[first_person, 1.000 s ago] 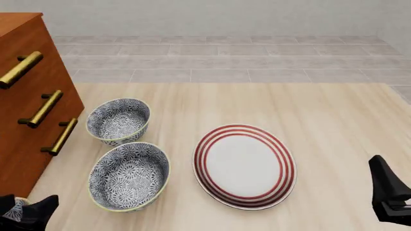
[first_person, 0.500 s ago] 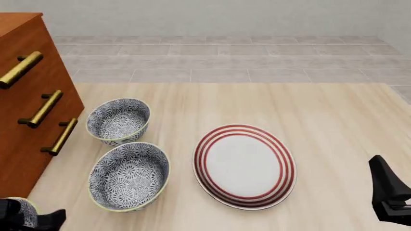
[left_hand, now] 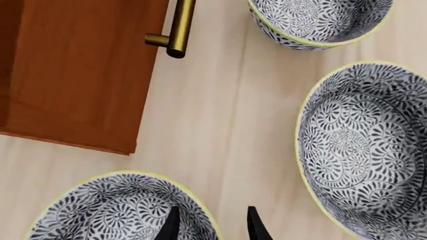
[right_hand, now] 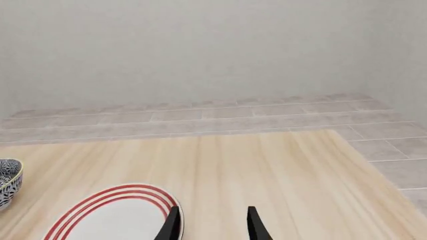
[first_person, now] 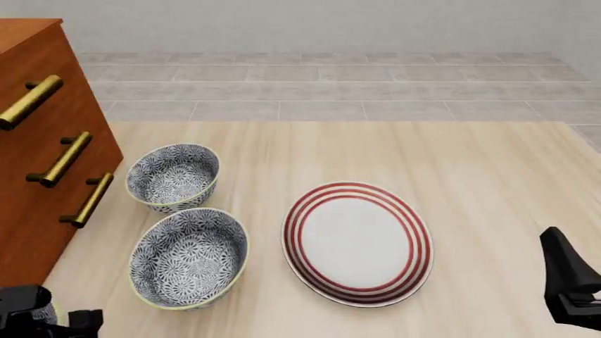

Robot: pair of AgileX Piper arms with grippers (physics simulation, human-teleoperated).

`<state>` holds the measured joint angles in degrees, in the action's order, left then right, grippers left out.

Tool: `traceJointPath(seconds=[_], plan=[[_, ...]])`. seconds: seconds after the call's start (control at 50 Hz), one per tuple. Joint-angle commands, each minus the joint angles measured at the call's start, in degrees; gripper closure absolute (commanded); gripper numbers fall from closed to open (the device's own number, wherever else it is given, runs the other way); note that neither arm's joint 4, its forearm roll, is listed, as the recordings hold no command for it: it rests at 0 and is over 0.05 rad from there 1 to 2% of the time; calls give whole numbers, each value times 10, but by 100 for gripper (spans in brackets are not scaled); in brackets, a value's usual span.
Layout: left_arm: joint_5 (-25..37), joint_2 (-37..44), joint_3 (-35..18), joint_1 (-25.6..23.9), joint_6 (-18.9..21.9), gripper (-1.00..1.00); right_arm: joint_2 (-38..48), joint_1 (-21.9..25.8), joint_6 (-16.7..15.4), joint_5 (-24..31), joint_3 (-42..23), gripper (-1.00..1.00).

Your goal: Put the bowl at the front on the plate.

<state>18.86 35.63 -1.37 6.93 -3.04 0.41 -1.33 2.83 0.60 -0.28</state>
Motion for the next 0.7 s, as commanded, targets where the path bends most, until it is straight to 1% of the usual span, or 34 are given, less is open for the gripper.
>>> traceJointPath(seconds=[0.02, 0.08, 0.12, 0.14, 0.16, 0.18, 0.2, 0.28, 0.3, 0.42, 0.46, 0.54, 0.58, 0.64, 0.7], plan=[[-92, 98, 14, 26, 8, -100, 1, -1, 1, -3, 2, -100], [-92, 103, 14, 22, 3, -100, 1, -1, 1, -3, 2, -100], [-111, 125, 14, 27, 7, -100, 0, -1, 1, -3, 2, -100], [-130, 151, 14, 33, 10, -100, 0, -1, 1, -2, 2, -100], [-170, 199, 14, 52, 35, 100, 0, -2, 1, -2, 2, -100], [-190, 221, 14, 65, 53, 100, 0, -2, 1, -2, 2, -100], [-188, 214, 14, 63, 49, 100, 0, -2, 1, -3, 2, -100], [-181, 201, 14, 79, 64, 100, 0, -3, 1, -3, 2, -100], [-148, 165, 14, 86, 69, 100, 0, -3, 1, -3, 3, -100], [-73, 74, 12, 92, 77, 100, -2, -3, 2, -3, 2, -100], [-26, 26, -4, 85, 73, 100, -2, -3, 2, -2, 2, -100], [18, -10, -29, 88, 76, 100, -3, -3, 3, -2, 1, -100], [36, -26, -38, 84, 74, 100, -3, -3, 3, -2, 1, -100], [78, -60, -66, 70, 68, 100, -3, -3, 2, -1, 0, -100], [97, -73, -82, 64, 66, 100, -3, -4, 2, 1, -1, -100]])
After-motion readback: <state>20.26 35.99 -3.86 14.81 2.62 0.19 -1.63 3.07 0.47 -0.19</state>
